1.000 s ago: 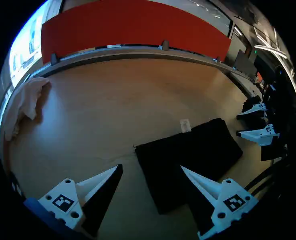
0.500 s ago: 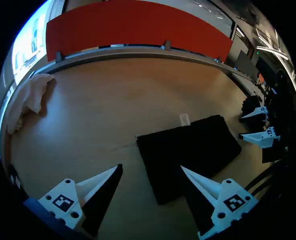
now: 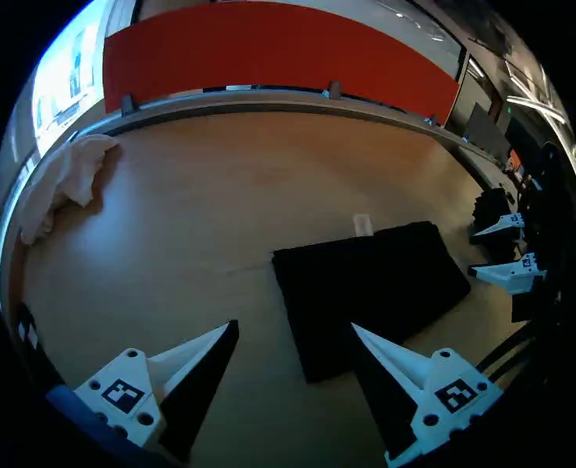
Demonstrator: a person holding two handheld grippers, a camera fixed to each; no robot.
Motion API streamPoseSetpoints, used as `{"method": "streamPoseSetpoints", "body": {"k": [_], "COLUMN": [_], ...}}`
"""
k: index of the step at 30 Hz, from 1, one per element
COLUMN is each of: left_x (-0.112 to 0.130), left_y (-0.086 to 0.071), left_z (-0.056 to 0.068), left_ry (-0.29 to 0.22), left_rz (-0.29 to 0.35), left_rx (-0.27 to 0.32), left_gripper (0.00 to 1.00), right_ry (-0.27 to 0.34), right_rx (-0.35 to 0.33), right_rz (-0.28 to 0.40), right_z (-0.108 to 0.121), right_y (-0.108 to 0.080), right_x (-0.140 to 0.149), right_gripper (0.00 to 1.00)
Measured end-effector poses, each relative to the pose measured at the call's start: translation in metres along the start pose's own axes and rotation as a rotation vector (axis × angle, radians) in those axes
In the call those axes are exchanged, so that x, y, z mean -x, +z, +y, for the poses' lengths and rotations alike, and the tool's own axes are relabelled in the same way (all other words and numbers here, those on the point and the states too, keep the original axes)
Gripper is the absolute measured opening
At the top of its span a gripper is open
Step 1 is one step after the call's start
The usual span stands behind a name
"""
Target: Fold towel
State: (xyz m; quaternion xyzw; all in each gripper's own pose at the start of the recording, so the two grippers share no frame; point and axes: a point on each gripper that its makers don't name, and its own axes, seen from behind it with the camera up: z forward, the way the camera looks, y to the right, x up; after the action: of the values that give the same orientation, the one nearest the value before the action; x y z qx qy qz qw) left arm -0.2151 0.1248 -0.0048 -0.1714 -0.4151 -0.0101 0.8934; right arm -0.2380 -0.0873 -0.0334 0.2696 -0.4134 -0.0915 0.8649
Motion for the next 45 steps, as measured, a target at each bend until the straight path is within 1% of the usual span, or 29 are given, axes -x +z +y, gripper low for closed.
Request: {"method": "streamPoseSetpoints", "body": {"k": [11,17,23,30,35,41,45], "left_x": [0.012,0.020,0.034,0.051,0.059,0.066,0.071], "left_y": [-0.019,-0.031,-0.041,-0.049,-0.055,-0.062,-0.066], "left_z": [-0.007,-0.009,-0.013,-0.017,-0.019,-0.023,-0.025], "left_ry": [-0.033,-0.059,-0.076,-0.090,-0.101,-0.117,-0.126], "left_rz": [0.017,0.022,0.017,0.003,-0.001,-0.004,-0.006], "left_rx": [-0.042,-0.058,-0.078,-0.095,-0.103,-0.112,-0.117], "left_gripper": [0.96,0.96,0.96,0.96,0.96,0.96,0.96], "right_ry": [-0.041,-0.069,-0.088,-0.101,-0.113,-0.111,-0.109], "right_rx": [-0.026,-0.038,-0.049,-0.061,-0.066,-0.081,-0.095], "right_rz": [-0.015,-0.029,-0.044,-0.056,-0.062,-0.077,-0.099], "right_z": [-0.005,-0.008,-0.013,-0.017,-0.020,-0.024,-0.027], "right_y": [0.002,0.002,0.002,0.001,0.000,-0.002,-0.003], "right_x": [0.007,0.015,0.024,0.033,0.036,0.043,0.050], "right_gripper": [1.00,1.00,1.00,0.99,0.94,0.82,0.76]}}
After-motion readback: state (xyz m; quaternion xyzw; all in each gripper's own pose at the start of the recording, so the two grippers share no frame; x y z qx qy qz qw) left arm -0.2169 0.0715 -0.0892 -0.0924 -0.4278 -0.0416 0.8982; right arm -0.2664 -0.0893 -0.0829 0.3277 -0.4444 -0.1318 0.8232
